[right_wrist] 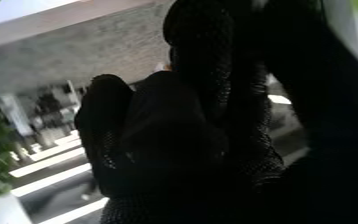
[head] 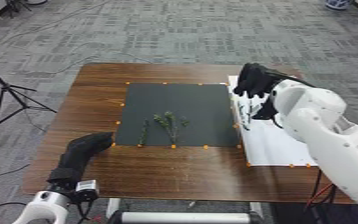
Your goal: Arrange flowers
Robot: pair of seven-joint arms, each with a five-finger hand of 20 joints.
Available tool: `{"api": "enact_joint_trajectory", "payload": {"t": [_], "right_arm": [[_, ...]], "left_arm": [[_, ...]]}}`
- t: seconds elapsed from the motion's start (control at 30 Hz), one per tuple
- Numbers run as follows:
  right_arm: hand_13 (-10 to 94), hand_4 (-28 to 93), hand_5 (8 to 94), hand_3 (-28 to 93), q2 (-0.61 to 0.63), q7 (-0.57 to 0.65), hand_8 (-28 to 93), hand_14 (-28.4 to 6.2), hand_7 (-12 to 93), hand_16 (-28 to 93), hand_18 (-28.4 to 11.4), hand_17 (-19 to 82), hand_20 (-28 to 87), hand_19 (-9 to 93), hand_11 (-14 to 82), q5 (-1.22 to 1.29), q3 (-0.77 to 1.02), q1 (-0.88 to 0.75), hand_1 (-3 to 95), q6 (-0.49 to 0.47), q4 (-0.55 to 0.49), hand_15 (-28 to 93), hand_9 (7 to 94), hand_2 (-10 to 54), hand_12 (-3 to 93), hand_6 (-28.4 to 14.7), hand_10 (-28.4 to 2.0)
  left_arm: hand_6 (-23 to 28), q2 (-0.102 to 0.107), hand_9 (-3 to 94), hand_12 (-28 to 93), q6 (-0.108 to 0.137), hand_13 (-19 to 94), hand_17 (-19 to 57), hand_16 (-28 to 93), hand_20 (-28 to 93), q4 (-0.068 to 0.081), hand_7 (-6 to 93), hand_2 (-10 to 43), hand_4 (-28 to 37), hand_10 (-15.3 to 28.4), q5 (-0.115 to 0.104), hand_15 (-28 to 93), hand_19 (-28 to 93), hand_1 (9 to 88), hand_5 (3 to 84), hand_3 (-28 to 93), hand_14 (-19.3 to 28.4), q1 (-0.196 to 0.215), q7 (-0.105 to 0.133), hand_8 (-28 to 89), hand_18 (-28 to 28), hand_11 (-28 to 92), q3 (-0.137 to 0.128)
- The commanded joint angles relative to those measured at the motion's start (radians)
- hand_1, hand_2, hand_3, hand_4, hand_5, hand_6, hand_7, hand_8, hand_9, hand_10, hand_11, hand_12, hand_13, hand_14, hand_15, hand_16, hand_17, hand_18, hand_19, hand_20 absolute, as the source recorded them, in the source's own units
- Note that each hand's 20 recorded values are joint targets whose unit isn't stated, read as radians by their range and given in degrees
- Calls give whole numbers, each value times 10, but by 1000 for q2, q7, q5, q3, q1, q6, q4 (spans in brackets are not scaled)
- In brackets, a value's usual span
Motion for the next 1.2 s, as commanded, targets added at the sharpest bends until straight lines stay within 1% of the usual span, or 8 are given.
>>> {"api": "enact_joint_trajectory", "payload": {"t": [0.03,0.37,0.6,0.63,0.8,0.87,0.93,1.2], "right_arm": [[937,-59,815,601,2,-5,-42,-32,309,352,-146,673,640,932,394,-123,-42,7,261,-66,82,604,900,-95,283,-33,-127],[924,-82,806,536,-47,1,-30,-45,256,374,-142,657,607,932,365,-201,-55,-19,155,-171,164,572,884,-95,279,-56,-145],[925,-91,809,528,-95,4,-24,-46,244,371,-138,659,588,932,358,-254,-73,-24,170,-186,224,567,885,-95,277,-60,-147],[926,-92,809,527,-85,19,-24,-47,243,371,-137,660,584,932,358,-246,-88,-19,180,-168,221,565,885,-95,277,-60,-148],[936,-91,813,559,-70,36,-21,-35,272,350,-126,677,562,932,376,-265,-115,-19,359,-97,225,577,894,-95,279,-47,-135],[937,-81,810,525,-57,31,204,-27,255,341,-120,687,566,932,391,-295,-115,-29,462,-83,219,593,898,-95,284,-37,-131],[937,-37,812,477,-44,27,286,-18,265,336,-117,697,580,932,410,-293,-115,-34,557,-65,212,614,899,-95,290,-23,-124],[937,-15,807,511,-13,34,301,-7,290,331,-115,710,611,932,438,-184,-18,-40,582,16,57,647,897,-95,297,-17,-121]], "left_arm": [[41,-5,469,148,-31,364,20,43,150,14,154,26,-264,142,7,162,121,220,490,673,171,5,-32,-69,128,206,7],[42,-20,467,149,-30,363,19,45,149,8,152,25,-266,143,6,163,119,220,490,672,172,21,-32,-68,128,204,9],[42,-30,468,149,-35,362,19,45,149,8,151,25,-264,143,11,164,118,220,490,671,173,21,-36,-69,128,205,14],[42,-28,468,149,-39,363,19,44,149,14,152,25,-264,144,10,163,117,220,489,670,173,11,-35,-68,128,205,17],[43,-30,467,149,-34,362,19,44,149,9,152,26,-263,144,8,163,116,221,490,669,173,22,-35,-69,128,205,10],[43,-31,467,149,-35,362,19,44,149,9,151,26,-262,143,8,163,116,221,490,668,173,22,-37,-69,128,205,10],[43,-32,468,149,-36,362,19,44,149,7,151,25,-262,143,7,162,116,221,490,669,173,27,-37,-68,128,205,9],[43,-27,467,149,-35,362,20,45,147,4,150,25,-261,143,3,163,112,222,490,670,173,34,-39,-68,127,204,2]]}}
